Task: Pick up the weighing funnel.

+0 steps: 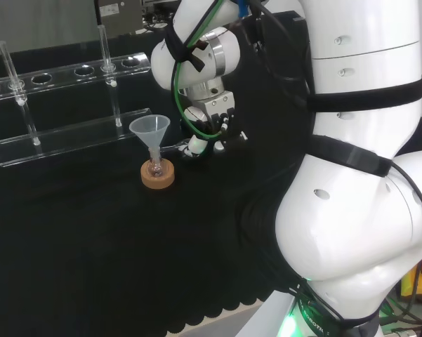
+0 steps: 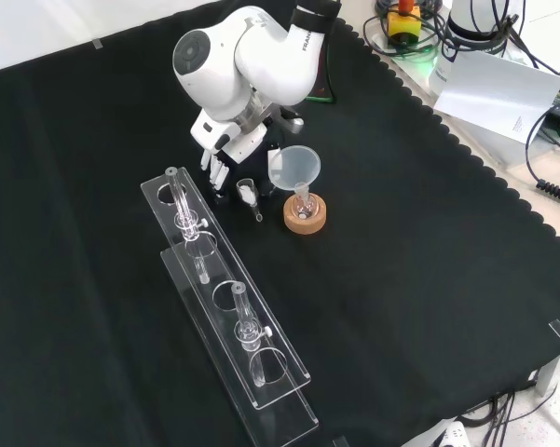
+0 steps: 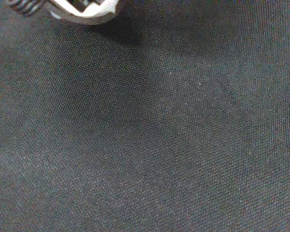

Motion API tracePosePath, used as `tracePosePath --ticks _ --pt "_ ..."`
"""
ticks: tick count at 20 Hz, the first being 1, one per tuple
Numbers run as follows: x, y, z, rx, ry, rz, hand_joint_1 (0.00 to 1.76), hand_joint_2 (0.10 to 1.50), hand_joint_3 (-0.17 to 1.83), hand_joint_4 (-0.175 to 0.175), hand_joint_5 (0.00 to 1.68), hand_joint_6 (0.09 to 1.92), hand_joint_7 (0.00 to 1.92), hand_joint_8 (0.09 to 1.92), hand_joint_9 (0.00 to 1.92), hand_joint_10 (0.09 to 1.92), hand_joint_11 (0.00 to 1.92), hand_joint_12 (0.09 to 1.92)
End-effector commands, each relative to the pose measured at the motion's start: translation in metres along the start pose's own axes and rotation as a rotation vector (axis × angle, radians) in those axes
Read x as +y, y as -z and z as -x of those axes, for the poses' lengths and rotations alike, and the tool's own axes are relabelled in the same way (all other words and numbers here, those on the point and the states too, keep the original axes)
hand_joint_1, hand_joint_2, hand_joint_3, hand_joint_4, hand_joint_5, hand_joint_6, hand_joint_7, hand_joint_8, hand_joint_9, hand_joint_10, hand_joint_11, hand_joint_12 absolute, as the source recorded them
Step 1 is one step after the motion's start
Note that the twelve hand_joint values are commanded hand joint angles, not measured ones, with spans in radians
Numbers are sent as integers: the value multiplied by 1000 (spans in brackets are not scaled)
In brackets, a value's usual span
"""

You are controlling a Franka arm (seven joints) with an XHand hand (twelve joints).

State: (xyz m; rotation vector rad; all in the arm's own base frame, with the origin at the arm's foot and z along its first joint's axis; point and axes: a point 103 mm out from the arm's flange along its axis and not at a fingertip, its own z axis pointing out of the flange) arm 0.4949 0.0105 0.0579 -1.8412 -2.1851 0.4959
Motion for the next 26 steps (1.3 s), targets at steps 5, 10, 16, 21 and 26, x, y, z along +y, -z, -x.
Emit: tracePosePath --ticks 5,10,16,21,26 --pt "-1 -2 -1 -19 -2 -1 891 682 568 24 806 660 839 690 1027 452 689 1150" --pt "-2 0 1 -52 -11 4 1088 803 418 171 1199 685 1221 516 1310 318 868 1029" --pt "-4 4 3 -56 -11 8 1108 741 529 175 1234 691 1331 383 1423 182 963 962" --pt "-6 12 10 -47 -12 6 1110 729 550 175 1238 693 1339 367 1435 158 982 949" --pt "-8 13 15 -29 -24 4 1111 724 558 175 1239 693 1342 360 1439 146 991 943"
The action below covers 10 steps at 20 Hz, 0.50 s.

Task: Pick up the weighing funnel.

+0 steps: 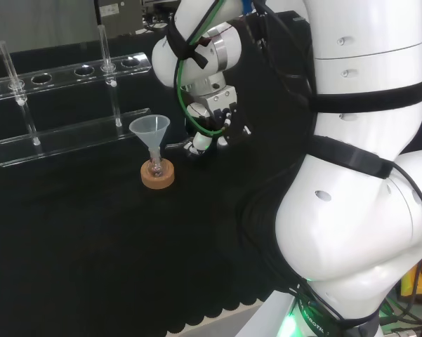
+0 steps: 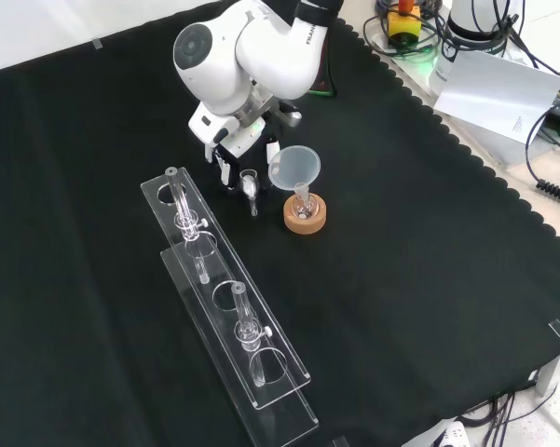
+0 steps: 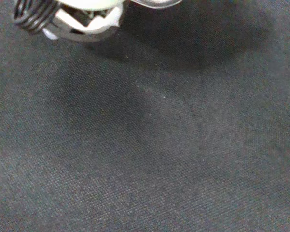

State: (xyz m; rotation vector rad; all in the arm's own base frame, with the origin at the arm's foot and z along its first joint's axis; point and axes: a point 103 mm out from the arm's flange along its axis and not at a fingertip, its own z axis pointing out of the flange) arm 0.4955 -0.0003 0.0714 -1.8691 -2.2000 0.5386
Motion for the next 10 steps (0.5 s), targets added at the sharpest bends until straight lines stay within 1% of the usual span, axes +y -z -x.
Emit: tracePosePath --ticks 1,5,7,10 --pt "-2 1 5 14 -10 -1 1111 724 559 175 1239 693 1343 360 1439 146 992 943" --pt "-5 3 9 32 -19 10 1111 722 561 175 1240 693 1344 358 1441 142 995 942" --pt "-7 5 12 51 -24 22 1111 722 562 175 1241 692 1344 357 1442 141 996 942" --pt "-12 13 16 56 -31 42 1112 720 563 175 1242 690 1345 356 1443 139 998 941"
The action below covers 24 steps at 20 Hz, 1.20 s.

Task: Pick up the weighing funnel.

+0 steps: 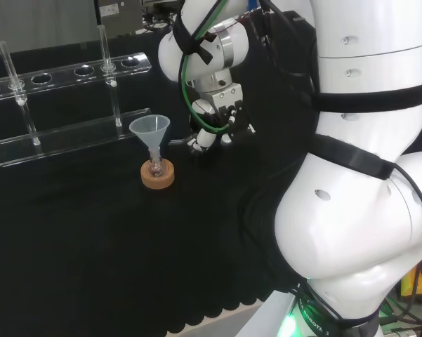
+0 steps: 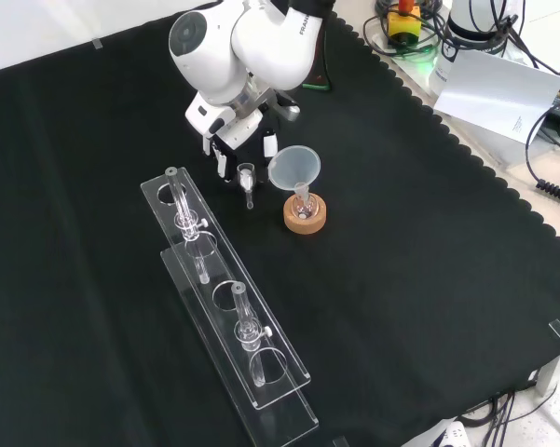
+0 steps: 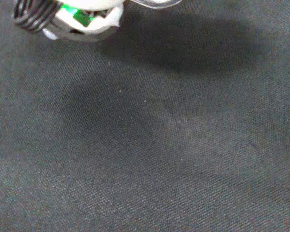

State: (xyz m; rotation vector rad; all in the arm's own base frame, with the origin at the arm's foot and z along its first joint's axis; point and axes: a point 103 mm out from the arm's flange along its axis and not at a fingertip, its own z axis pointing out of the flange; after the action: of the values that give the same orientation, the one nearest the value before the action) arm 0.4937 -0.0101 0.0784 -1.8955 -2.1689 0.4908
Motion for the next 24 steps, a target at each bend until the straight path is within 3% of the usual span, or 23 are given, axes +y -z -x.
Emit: tracePosePath --ticks 1,14,24 --pt "-9 12 8 22 -13 33 1112 720 564 175 1242 690 1345 355 1443 139 999 941" --pt "-60 56 35 -18 -79 86 1113 715 569 175 1248 681 1351 349 1449 129 1008 937" --pt "-98 89 36 -67 -126 83 1113 712 572 175 1250 678 1355 345 1454 124 1014 934"
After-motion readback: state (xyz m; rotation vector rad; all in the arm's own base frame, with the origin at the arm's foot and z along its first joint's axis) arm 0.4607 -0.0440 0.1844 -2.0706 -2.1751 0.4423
